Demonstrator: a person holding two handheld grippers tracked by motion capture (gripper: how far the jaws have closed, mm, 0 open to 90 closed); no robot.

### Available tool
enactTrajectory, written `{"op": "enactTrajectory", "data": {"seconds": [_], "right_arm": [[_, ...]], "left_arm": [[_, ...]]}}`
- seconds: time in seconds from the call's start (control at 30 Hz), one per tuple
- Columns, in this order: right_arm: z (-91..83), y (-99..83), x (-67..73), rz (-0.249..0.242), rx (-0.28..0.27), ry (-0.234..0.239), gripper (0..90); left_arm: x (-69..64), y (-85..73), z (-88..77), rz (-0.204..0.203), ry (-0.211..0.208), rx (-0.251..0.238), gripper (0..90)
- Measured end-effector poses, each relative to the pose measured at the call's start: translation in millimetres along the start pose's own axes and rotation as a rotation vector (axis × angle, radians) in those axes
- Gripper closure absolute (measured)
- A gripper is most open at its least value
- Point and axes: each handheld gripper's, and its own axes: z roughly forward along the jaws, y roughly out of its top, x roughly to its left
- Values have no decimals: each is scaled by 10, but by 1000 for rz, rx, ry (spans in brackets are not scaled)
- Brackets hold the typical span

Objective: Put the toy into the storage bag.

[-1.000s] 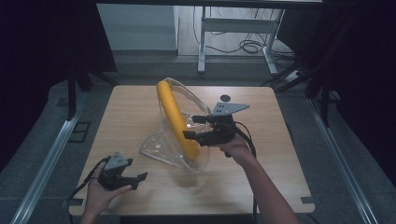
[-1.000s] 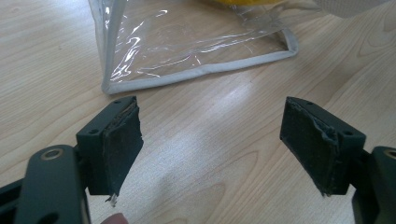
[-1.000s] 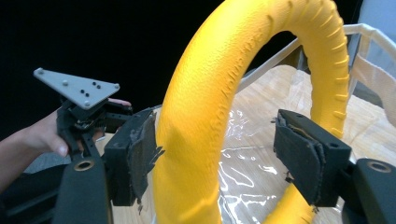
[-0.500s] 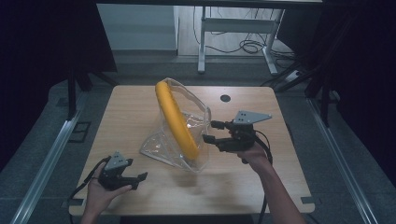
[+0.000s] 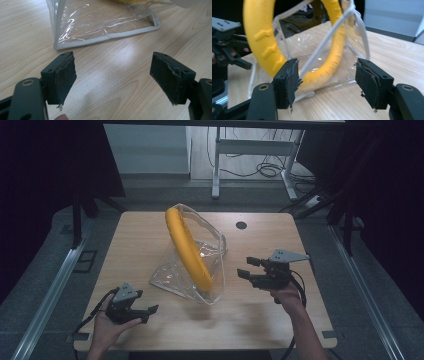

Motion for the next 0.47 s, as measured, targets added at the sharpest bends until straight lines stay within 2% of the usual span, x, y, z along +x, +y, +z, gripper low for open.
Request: {"op": "enactTrajectory", "data": {"seconds": [0.2, 0.47], "right_arm": [[-2, -70, -49, 4, 20, -26, 352], [47, -90, -24, -10, 39, -19, 350]], "left_arm": [[-1, 0, 6, 0, -1, 1, 206], [2, 2, 4, 0, -2, 0, 207]]}}
